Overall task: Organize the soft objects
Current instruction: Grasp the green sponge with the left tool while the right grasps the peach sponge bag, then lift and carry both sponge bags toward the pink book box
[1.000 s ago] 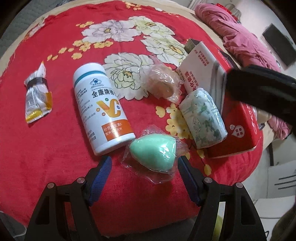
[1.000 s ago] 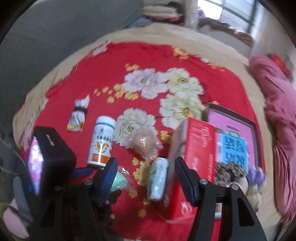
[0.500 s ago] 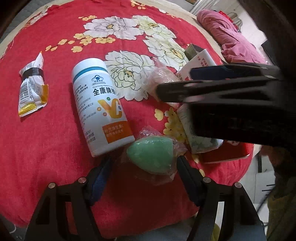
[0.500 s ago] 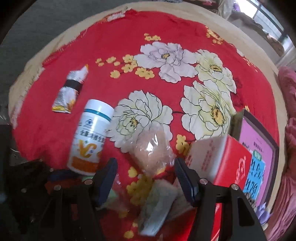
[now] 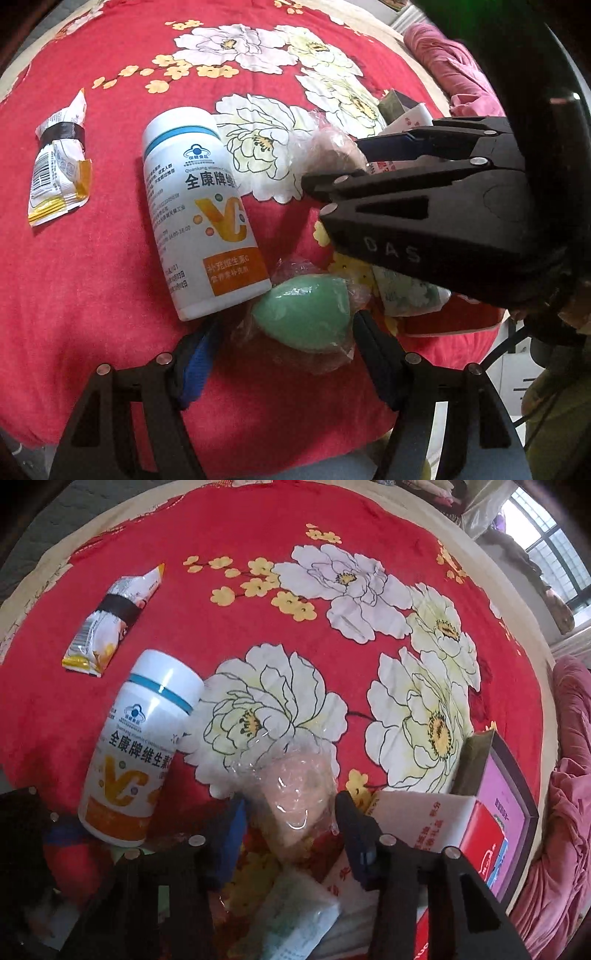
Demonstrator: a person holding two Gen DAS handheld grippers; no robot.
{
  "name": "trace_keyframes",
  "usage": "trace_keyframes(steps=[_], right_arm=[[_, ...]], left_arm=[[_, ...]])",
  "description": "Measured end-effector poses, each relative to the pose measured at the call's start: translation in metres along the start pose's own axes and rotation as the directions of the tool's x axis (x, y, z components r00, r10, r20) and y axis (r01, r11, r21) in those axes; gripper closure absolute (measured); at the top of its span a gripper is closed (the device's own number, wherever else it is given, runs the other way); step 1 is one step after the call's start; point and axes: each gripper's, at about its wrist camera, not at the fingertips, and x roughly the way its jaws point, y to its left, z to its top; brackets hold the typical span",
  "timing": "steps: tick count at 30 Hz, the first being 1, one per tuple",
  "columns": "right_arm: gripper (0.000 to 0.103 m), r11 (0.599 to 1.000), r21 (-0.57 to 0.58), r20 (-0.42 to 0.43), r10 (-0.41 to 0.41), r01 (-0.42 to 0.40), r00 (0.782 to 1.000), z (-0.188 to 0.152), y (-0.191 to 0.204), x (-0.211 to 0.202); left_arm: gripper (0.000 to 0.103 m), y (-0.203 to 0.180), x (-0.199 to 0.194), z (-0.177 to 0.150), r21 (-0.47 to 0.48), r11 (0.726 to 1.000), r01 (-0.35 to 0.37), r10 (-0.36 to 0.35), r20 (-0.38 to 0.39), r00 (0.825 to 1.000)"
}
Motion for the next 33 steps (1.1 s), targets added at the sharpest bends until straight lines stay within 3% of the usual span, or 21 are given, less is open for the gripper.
trace_keyframes(steps=[5, 10, 14, 15, 20, 28, 33], right_arm=[[0.057, 0.997, 0.057, 0.061, 0.041, -0.045, 0.997, -0.005, -0.012, -0.021], [0.057, 0.982, 0.160, 0.176, 0.073, -0.101, 0.982, -0.020, -0.036, -0.066], [0.057, 0.966, 0.228, 0.252, 0.061, -0.121, 0.966, -0.036, -0.048, -0.101], [0.057, 0.963, 0.240, 0.260, 0.056, -0.121, 0.964, -0.040, -0.049, -0.106], [0.057, 0.942, 0.305, 0.303, 0.042, -0.139, 0.952, -0.063, -0.058, -0.131], [0.057, 0.900, 0.393, 0.371, 0.031, -0.187, 0.928, -0.094, -0.074, -0.153], [0.057, 0.894, 0.409, 0.364, 0.027, -0.186, 0.931, -0.102, -0.074, -0.155]], left_arm=[[0.030, -0.002, 0.002, 0.001, -0.001, 1.000, 0.000, 0.000, -0.002, 1.000], [0.031, -0.001, 0.007, 0.003, -0.026, 1.000, -0.003, 0.003, -0.007, 1.000], [0.047, -0.005, 0.010, 0.004, -0.047, 0.999, -0.002, 0.002, -0.011, 1.000], [0.053, -0.007, 0.011, 0.004, -0.049, 0.999, 0.002, -0.002, -0.013, 1.000], [0.058, -0.011, 0.012, 0.002, -0.048, 0.999, 0.004, -0.004, -0.003, 1.000], [0.059, -0.015, 0.000, -0.006, -0.036, 0.999, 0.006, -0.007, -0.002, 1.000], [0.059, -0.023, -0.013, -0.012, -0.011, 1.000, 0.010, -0.010, 0.009, 1.000]])
